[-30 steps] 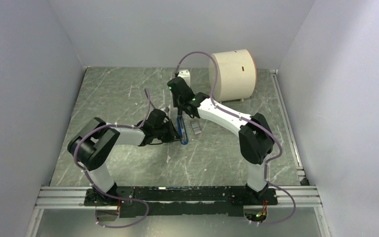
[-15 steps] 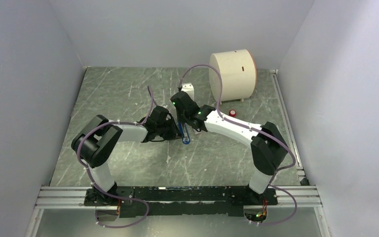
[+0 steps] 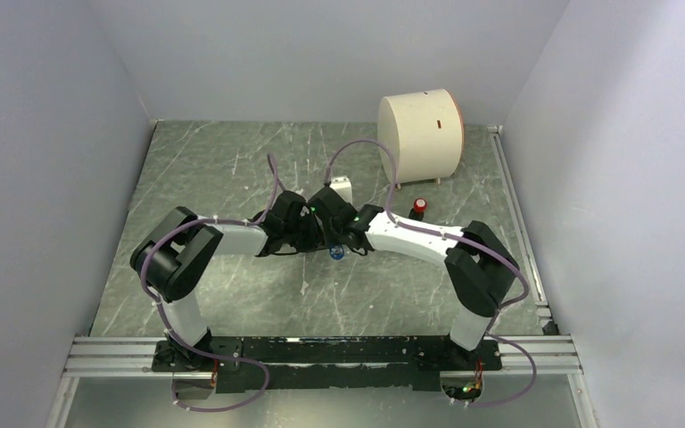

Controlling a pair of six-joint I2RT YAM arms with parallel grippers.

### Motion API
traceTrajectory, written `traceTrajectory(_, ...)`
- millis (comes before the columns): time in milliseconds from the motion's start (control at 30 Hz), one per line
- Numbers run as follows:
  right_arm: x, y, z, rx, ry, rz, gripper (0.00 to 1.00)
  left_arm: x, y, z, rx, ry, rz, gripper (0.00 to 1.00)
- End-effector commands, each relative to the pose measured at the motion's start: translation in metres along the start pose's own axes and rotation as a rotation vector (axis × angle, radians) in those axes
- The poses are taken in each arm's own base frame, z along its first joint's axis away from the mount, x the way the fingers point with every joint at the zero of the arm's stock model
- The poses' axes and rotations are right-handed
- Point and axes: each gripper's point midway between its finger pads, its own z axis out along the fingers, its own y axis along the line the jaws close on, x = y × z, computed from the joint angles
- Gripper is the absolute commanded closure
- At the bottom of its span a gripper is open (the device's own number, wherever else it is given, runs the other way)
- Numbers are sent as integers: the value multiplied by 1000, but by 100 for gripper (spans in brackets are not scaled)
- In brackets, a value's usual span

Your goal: Load the staples into the stapler

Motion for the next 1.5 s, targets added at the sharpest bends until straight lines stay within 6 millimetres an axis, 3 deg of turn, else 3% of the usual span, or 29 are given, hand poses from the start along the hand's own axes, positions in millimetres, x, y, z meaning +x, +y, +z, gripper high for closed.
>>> traceTrajectory(0,16,9,11,-19,29,42,85,44,81,0,-282,103,14,81)
traceTrajectory(300,84,-16,42,82,202,-42,89,30,65,-21,-222,4,7,79)
traceTrajectory(400,102,-20,51,102,250,-56,90,26,59,-31,-205,-27,5,79)
traceTrajectory(500,108,-19,55,103,266,-52,90,21,54,-42,-197,-58,8,79)
traceTrajectory(633,78,-9,45,81,204,-27,80,12,45,-58,-186,-98,23,77)
traceTrajectory(900,-8,8,10,-13,19,24,38,-8,37,-95,-223,-189,65,65)
traceTrajectory(1100,-54,3,-41,-80,-145,47,23,-30,20,-137,-222,-295,113,45)
traceTrajectory(1200,-67,-12,-73,-87,-227,56,23,-48,1,-171,-197,-375,140,34)
traceTrajectory(1333,-80,-48,-120,-43,-347,66,22,-69,-21,-231,-191,-489,203,18)
traceTrajectory(1467,-89,-91,-171,32,-465,73,6,-86,-38,-300,-153,-665,302,3)
